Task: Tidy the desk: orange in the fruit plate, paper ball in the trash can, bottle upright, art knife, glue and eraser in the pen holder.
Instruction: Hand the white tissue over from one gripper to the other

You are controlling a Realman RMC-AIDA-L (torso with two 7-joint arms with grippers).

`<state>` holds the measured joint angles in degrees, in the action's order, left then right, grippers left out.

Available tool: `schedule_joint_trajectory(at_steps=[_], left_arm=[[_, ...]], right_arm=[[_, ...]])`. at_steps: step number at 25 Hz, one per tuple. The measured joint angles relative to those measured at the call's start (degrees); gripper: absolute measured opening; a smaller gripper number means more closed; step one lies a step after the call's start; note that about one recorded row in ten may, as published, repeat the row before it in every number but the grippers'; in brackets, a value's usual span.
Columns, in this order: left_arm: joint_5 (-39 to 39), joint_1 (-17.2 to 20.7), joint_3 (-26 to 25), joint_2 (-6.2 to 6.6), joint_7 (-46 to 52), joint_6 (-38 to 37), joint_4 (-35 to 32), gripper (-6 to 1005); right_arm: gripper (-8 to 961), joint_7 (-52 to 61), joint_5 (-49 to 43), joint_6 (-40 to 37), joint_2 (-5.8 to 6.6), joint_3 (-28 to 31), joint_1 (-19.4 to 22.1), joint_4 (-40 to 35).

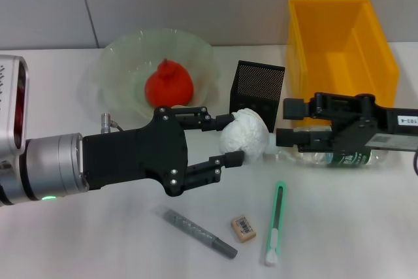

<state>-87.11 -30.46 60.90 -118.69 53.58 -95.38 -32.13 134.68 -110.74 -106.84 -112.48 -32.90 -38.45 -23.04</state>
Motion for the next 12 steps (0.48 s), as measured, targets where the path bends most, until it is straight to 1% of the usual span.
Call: schedule_joint_trajectory(at_steps=[2, 3, 7, 8, 9, 12], left_arm=[[0.0, 0.0, 0.0, 0.04, 0.1, -0.1, 0.0, 486], [0.0, -0.1, 0.0, 0.04, 0.3, -0.2, 0.0, 486], [0.0, -0.1, 0.0, 0.05, 0.4, -0.3, 0.0, 485], [0.0, -0.1, 0.0, 0.05, 0.4, -0.4, 0.1, 485], [0.0, -0.1, -0.1, 0.05, 0.4, -0.5, 0.1, 486], [0.0, -0.2, -0.1, 0.05, 0.5, -0.5, 0.1, 486]], right_arm=[[790, -0.2, 0.0, 0.6, -0.50, -0.1, -0.2, 0.0], [790, -0.4, 0.0, 1.1, -0.99, -0.1, -0.3, -0.1], [789, -0.8, 0.0, 1.4, -1.33, -0.5, -0.6, 0.0], [789, -1.0, 0.0, 1.7, -1.73, -0.8, -0.7, 0.0], [789, -1.0, 0.0, 1.7, -1.73, -0.8, -0.7, 0.0], [789, -1.7, 0.0, 2.0, -2.42, -0.9, -1.0, -0.2]])
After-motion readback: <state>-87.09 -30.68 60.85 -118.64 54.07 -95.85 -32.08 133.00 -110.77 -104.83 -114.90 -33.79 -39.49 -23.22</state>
